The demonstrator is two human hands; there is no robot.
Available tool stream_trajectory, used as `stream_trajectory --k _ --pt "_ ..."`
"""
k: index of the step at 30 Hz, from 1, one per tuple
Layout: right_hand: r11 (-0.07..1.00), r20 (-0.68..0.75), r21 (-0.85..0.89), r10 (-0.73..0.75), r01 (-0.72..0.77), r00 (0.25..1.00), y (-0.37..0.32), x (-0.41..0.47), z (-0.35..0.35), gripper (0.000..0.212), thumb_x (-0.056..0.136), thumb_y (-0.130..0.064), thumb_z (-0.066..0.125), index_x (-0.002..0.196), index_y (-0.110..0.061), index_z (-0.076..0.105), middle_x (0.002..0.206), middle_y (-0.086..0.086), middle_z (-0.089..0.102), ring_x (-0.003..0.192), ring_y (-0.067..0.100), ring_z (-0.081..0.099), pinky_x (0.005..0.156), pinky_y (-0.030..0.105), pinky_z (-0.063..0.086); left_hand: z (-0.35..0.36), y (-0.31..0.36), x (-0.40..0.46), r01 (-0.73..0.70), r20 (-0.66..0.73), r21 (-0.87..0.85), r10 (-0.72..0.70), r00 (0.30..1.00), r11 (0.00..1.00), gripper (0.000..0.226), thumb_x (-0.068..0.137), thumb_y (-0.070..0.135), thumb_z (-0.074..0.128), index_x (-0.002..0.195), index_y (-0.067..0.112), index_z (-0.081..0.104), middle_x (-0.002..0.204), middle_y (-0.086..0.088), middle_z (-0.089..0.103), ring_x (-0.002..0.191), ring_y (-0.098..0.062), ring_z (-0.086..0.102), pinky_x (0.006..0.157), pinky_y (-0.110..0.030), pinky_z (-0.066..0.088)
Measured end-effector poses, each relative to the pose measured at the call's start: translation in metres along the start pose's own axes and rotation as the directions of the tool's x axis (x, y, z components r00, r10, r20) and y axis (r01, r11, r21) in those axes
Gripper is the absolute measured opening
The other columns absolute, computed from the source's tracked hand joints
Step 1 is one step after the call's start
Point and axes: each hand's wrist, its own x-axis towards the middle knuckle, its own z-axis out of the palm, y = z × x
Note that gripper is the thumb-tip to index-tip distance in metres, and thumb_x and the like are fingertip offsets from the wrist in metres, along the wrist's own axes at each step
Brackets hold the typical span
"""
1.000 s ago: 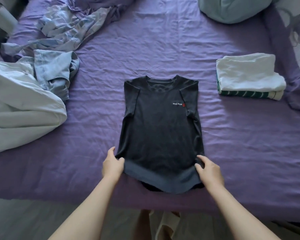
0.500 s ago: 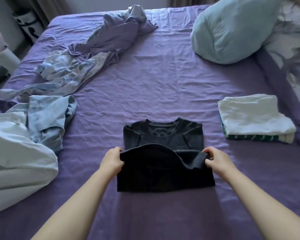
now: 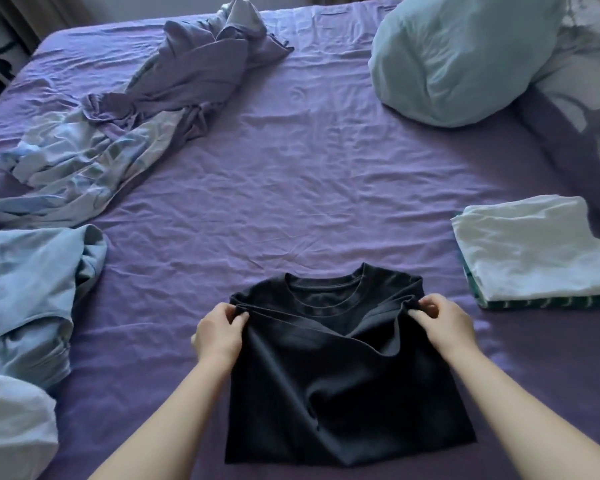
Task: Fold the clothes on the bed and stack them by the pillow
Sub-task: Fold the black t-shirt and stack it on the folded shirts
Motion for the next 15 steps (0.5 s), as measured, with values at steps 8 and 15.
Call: stream_trajectory --k 8,15 --pt "0.987 -0.159 -0.131 0.073 -0.094 0.985 -0.004 0.026 -0.010 0.031 0.098 -0.026 0.041 0.106 -0.005 0.063 0.109 0.022 0.060 0.101 0.039 0.054 0.080 0.041 0.040 -0.005 0.008 0.015 0.053 -0.179 0.141 -0.027 0.983 0.989 0.026 0.097 0.029 0.045 0.110 0.011 0.060 0.109 -0.012 0.065 0.109 -0.032 0.053 0.091 -0.041 0.034" --pt "0.988 -0.178 -0.120 0.074 -0.096 0.981 -0.011 0.041 0.004 0.033 0.101 -0.024 0.033 0.113 -0.004 0.057 0.114 0.024 0.055 0.101 0.041 0.052 0.071 0.039 0.033 0.011 0.017 0.029 0.088 -0.171 0.116 -0.067 0.983 0.989 0.028 0.100 0.025 0.038 0.117 0.011 0.056 0.120 -0.013 0.059 0.115 -0.032 0.047 0.095 -0.041 0.031"
